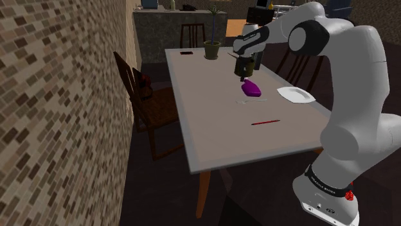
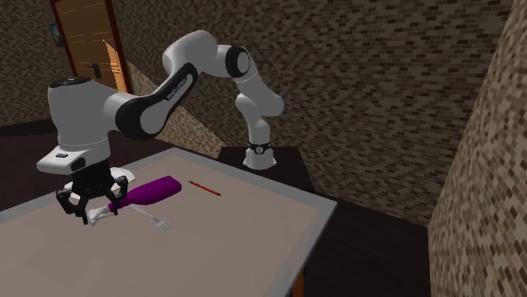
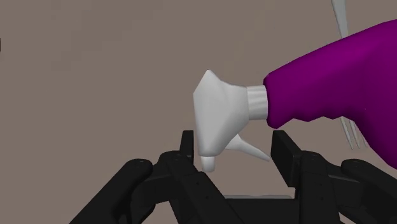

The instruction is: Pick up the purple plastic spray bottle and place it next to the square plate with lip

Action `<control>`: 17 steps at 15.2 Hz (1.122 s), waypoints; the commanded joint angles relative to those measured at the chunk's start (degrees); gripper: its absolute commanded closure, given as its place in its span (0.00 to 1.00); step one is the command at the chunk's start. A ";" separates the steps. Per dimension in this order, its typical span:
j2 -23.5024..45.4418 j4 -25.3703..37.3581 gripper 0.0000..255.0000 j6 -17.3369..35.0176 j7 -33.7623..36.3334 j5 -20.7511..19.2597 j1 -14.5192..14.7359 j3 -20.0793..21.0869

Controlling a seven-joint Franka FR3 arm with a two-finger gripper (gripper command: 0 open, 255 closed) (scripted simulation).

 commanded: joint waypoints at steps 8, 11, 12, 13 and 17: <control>13.46 23.26 1.00 -9.24 -9.11 1.97 -8.18 -0.57; 21.34 37.32 1.00 -15.28 -11.37 2.47 -10.70 -0.54; 21.41 36.68 1.00 -14.57 -11.34 2.46 -10.69 -0.53; 21.43 35.92 1.00 -13.80 -11.32 2.46 -10.67 -0.52; 22.04 33.94 1.00 -11.22 -11.22 2.46 -10.63 -0.51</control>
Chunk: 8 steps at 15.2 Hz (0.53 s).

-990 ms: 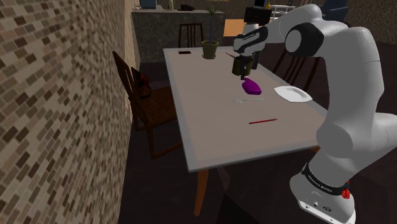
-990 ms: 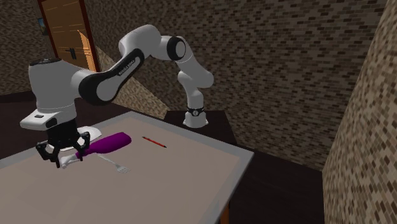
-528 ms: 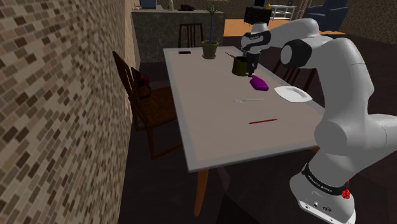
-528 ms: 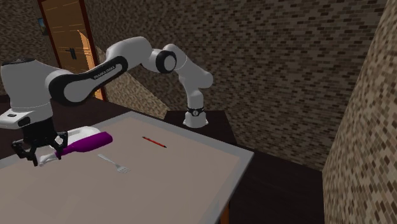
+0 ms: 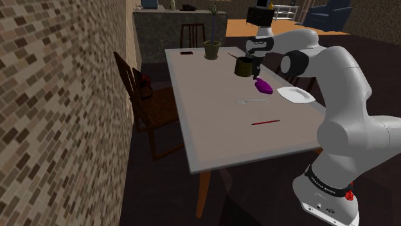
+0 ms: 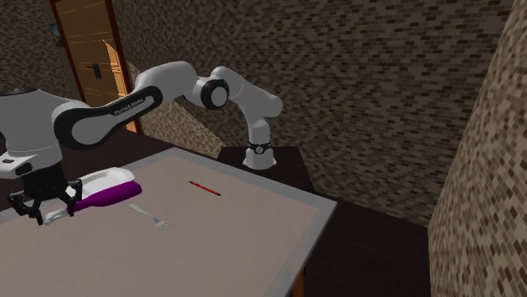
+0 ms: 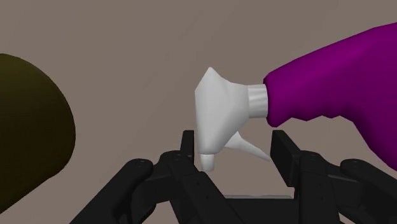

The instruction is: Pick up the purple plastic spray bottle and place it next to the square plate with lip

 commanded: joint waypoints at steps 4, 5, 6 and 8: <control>1.51 -1.13 1.00 2.69 0.09 0.01 0.00 0.03; 1.80 -1.38 1.00 3.23 0.11 0.02 0.00 0.03; 2.11 -1.60 1.00 3.75 0.13 0.02 0.00 0.04; 2.80 -1.89 1.00 4.74 0.18 0.03 0.00 0.05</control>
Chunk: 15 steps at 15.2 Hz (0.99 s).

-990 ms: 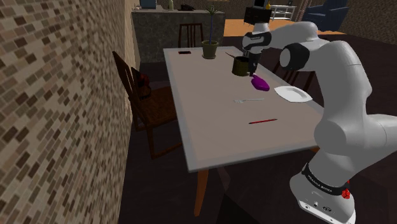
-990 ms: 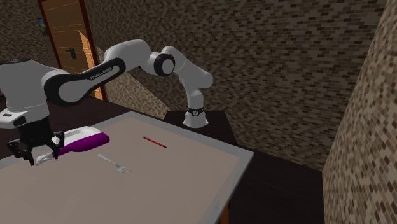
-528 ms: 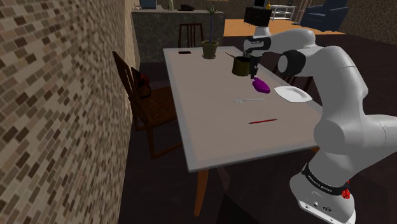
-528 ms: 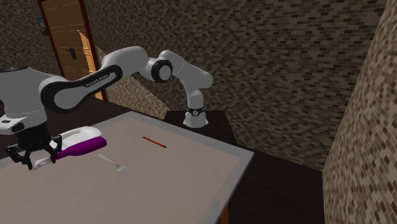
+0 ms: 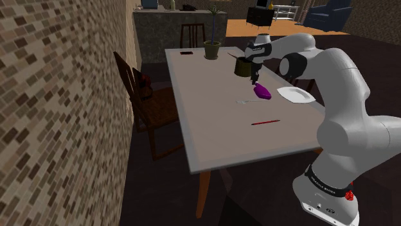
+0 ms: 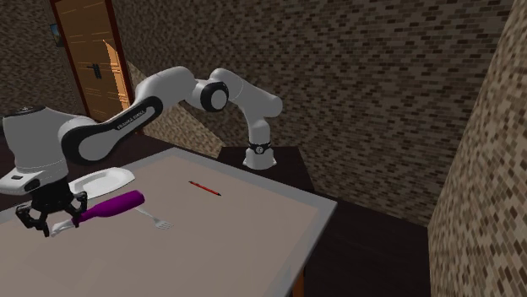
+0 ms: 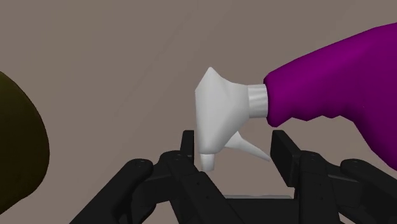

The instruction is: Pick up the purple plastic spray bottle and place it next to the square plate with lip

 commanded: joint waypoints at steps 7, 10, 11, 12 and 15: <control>2.19 0.86 1.00 1.36 0.13 0.02 0.00 0.04; 2.19 0.86 1.00 1.36 0.13 0.02 0.00 0.04; 2.19 0.86 1.00 1.36 0.13 0.02 0.00 0.04; 2.19 0.87 0.00 1.36 0.13 0.02 -0.01 0.04; 2.20 0.88 0.00 1.35 0.13 0.02 0.00 0.04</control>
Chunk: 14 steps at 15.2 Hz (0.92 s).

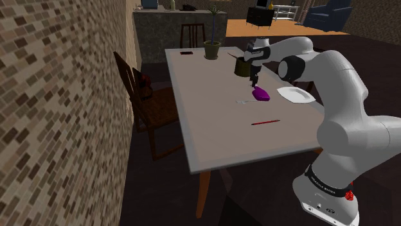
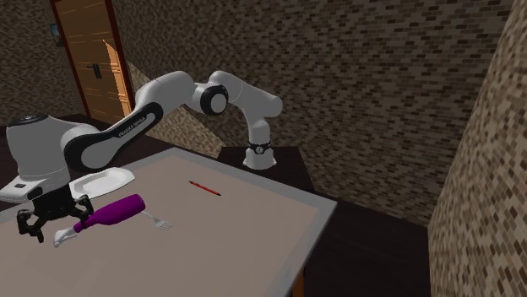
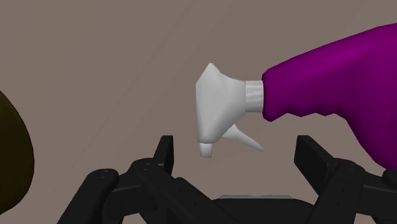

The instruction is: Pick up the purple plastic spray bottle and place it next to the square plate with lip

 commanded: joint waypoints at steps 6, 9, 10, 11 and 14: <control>-5.06 -1.84 0.00 -3.23 0.03 -0.10 0.34 -0.08; -5.06 -1.85 0.00 -3.23 0.03 -0.10 0.34 -0.08; -5.06 -1.84 0.00 -3.23 0.03 -0.10 0.34 -0.08; -5.06 -1.83 0.00 -3.23 0.03 -0.10 0.34 -0.08; -5.06 -1.83 0.00 -3.23 0.03 -0.10 0.34 -0.08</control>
